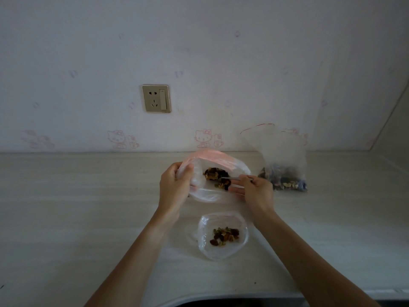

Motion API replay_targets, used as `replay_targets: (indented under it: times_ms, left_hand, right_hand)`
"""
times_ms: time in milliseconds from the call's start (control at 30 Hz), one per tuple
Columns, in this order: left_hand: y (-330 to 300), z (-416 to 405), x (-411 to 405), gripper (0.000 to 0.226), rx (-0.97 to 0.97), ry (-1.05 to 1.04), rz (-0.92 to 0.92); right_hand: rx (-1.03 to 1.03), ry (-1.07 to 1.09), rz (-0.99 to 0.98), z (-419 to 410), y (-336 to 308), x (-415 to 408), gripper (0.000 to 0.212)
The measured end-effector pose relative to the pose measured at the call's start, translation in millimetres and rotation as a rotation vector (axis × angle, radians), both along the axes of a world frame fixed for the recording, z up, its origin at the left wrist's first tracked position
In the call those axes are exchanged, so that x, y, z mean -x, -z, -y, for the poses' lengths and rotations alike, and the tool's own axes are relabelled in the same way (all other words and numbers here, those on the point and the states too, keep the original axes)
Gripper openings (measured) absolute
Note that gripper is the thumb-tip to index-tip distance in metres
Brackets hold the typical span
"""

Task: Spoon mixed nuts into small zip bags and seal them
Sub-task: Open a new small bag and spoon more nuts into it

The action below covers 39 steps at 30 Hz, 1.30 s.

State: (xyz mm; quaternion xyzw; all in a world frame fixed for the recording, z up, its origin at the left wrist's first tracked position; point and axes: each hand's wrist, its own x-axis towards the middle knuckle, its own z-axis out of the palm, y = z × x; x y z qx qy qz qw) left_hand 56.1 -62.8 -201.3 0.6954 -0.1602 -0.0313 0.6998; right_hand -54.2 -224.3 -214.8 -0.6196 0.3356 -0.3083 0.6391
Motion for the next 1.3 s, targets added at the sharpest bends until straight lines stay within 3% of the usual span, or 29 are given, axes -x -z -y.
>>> replay_targets:
  times_ms: [233, 567, 733, 867, 967, 1133, 1300]
  left_hand:
    - [-4, -5, 0, 0.017, -0.014, -0.01, -0.01]
    - [1, -43, 12, 0.076, -0.233, -0.027, -0.082]
    - [10, -65, 35, 0.054, -0.399, -0.041, -0.093]
    - [13, -66, 63, 0.031, -0.487, 0.111, 0.048]
    - [16, -57, 78, 0.025, -0.57, 0.204, 0.159]
    - [20, -47, 82, 0.015, -0.646, 0.231, 0.301]
    - [12, -47, 73, 0.012, -0.646, 0.24, 0.279]
  right_hand:
    - [-0.076, -0.052, 0.05, 2, -11, 13, 0.019]
    - [-0.025, -0.141, 0.066, 11, -38, 62, 0.018]
    - [0.003, -0.218, 0.086, 6, -52, 96, 0.019]
    - [0.002, -0.278, 0.052, 0, -51, 119, 0.02]
    - [0.032, -0.317, -0.005, -4, -45, 131, 0.02]
    - [0.322, -0.342, -0.062, -9, -37, 142, 0.018]
    - [1.031, -0.401, -0.05, -10, -40, 157, 0.024]
